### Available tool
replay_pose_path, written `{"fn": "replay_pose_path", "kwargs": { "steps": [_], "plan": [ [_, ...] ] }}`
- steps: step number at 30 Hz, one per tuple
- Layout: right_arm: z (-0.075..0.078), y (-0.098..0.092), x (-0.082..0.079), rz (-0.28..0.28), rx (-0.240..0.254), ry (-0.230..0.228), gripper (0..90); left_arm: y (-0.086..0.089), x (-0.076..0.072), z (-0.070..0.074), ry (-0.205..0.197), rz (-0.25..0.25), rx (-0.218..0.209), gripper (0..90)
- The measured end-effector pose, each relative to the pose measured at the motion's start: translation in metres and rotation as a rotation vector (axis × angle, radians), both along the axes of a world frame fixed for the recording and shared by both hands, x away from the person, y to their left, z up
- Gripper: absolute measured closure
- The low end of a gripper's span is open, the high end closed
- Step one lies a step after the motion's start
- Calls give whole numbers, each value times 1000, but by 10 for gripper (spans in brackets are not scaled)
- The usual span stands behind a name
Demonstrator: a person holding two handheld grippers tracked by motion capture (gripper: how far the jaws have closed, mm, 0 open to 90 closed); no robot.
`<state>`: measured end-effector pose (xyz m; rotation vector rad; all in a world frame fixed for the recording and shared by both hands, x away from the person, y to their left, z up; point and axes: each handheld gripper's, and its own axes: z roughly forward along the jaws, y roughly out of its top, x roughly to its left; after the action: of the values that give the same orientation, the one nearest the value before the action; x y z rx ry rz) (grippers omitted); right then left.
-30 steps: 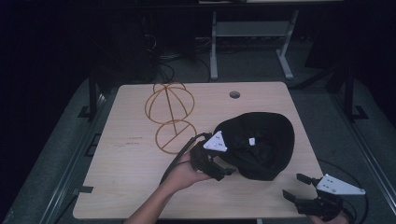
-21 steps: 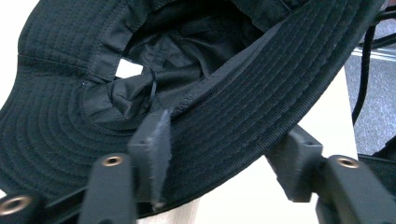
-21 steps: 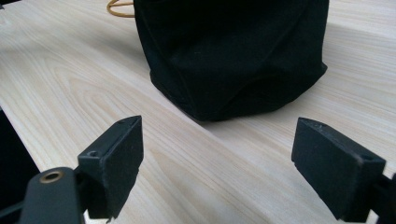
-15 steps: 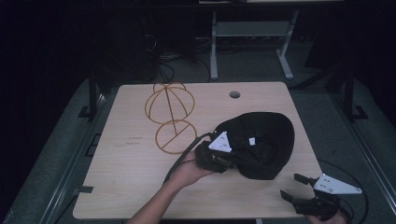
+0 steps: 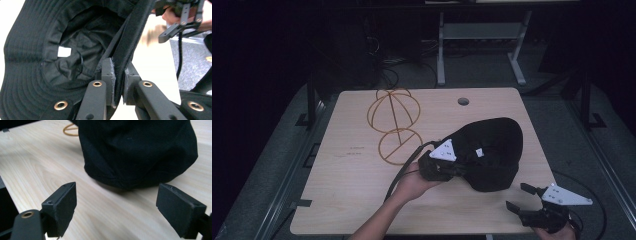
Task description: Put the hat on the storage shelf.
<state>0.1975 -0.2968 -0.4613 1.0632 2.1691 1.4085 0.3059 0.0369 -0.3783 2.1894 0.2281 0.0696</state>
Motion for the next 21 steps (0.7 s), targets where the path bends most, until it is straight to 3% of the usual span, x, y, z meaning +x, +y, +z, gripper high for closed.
{"fn": "replay_pose_path", "kwargs": {
  "steps": [3, 15, 18, 21],
  "plan": [
    [4, 2, 5, -4, 1, -23, 163, 3, 0, 2, 10, -1, -22, 842],
    [5, 4, 26, -13, 71, -13, 174, 6, 0, 5, 39, -28, -70, 853],
    [4, 5, 30, -2, 78, -7, 209, 7, 0, 5, 43, -33, -81, 853],
    [0, 6, 37, 23, 105, -10, 341, 7, -1, 5, 43, -36, -86, 853]
  ]
}}
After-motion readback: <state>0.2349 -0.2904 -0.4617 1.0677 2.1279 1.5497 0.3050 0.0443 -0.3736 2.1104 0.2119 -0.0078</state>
